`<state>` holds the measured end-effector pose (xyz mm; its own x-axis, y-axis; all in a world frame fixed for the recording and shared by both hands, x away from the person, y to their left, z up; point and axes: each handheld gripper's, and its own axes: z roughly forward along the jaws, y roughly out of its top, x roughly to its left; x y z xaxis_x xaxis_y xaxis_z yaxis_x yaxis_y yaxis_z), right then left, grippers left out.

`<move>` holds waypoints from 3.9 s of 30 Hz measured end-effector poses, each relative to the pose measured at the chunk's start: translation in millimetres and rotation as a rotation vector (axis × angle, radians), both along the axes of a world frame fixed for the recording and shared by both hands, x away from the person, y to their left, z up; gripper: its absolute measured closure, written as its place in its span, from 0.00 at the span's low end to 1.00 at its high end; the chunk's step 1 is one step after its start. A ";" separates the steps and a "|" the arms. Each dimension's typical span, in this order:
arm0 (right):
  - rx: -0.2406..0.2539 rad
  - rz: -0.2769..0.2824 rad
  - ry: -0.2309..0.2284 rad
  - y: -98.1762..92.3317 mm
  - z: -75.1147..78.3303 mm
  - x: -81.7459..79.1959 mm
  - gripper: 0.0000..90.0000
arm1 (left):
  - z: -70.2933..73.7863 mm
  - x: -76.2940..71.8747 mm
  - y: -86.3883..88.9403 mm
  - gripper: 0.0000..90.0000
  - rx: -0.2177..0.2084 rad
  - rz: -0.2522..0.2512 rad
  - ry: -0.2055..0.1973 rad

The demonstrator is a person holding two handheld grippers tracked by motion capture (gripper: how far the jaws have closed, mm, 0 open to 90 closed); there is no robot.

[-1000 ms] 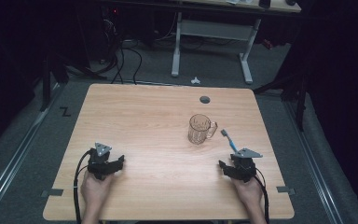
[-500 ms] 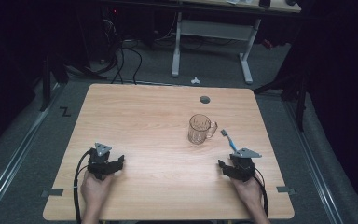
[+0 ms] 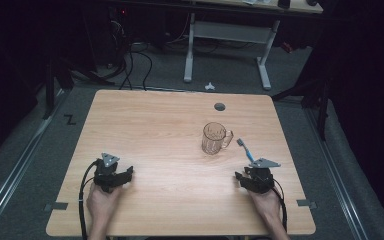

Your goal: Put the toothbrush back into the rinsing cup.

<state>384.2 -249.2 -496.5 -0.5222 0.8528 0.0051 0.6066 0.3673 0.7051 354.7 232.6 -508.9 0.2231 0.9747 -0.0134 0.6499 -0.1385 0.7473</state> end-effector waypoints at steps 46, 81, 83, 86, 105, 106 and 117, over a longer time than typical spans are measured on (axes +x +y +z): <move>-0.005 -0.048 -0.030 -39.6 30.9 -5.9 0.64 | 0.0 0.0 1.5 0.32 -0.017 0.001 -0.002; -0.129 -0.026 0.000 -36.6 51.8 37.2 0.64 | 0.1 0.1 1.6 0.32 -0.015 0.003 0.000; -0.126 -0.027 -0.002 -36.6 53.9 40.0 0.64 | 0.0 0.1 1.5 0.32 -0.015 0.004 -0.001; -0.139 -0.028 0.005 -36.5 56.1 43.6 0.64 | 0.0 0.1 1.6 0.32 -0.015 0.003 -0.001; -0.217 0.014 0.082 -26.5 71.2 73.9 0.64 | 0.1 0.1 1.7 0.32 -0.016 0.003 0.000; -0.226 0.021 0.093 -25.0 71.4 76.4 0.65 | 0.1 0.1 1.8 0.32 -0.016 0.003 0.000; -0.302 0.038 0.136 -9.0 71.4 93.9 0.65 | 0.0 0.1 1.6 0.31 -0.014 0.005 -0.001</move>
